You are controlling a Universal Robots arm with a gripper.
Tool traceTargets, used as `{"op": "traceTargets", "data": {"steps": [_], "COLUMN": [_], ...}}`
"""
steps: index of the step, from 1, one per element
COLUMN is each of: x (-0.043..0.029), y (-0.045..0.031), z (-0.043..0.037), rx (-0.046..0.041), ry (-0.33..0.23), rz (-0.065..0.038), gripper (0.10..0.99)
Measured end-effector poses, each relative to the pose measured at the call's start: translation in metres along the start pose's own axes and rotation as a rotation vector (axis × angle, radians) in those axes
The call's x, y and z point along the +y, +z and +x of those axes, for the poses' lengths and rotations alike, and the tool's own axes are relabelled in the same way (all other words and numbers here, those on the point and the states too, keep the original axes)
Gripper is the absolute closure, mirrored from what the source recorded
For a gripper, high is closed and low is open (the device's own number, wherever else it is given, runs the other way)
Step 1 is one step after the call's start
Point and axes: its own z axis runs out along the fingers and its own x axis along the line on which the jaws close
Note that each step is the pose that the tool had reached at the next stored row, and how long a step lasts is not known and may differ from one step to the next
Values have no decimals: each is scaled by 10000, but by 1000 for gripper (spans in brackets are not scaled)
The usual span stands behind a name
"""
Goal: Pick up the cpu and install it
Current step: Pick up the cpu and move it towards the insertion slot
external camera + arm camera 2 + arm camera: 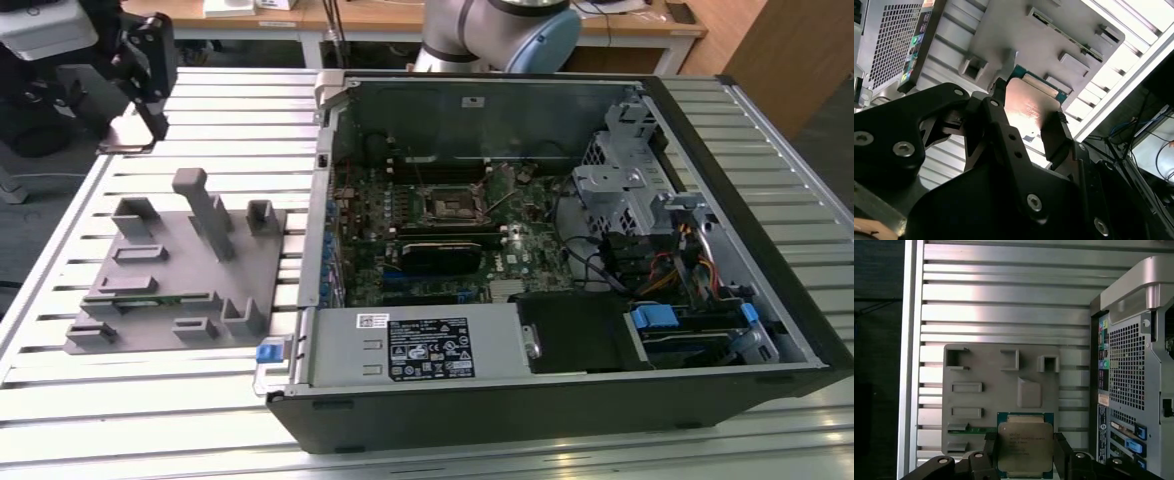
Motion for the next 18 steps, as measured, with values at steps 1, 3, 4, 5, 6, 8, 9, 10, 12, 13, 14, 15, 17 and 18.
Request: {"op": "traceTargets", "data": {"steps": [1,3,4,5,6,8,9,10,12,13,14,15,17,18], "x": [0,0,0,-1,-1,-1,-1,-2,-2,-2,-2,-2,-3,-3], "y": [0,2,3,4,4,5,5,6,8,8,9,9,10,10], "z": [-26,-78,-107,-134,-160,-211,-235,-259,-310,-335,-358,-378,-417,-439], "rx": [1,2,1,2,2,3,5,4,4,4,4,5,6,7], "ry": [0,1,1,1,1,0,0,1,1,0,0,0,1,0], "rz": [1,0,0,0,0,0,1,1,0,-1,0,0,0,1], "gripper": [553,553,553,553,553,553,553,553,553,553,553,553,553,553]}}
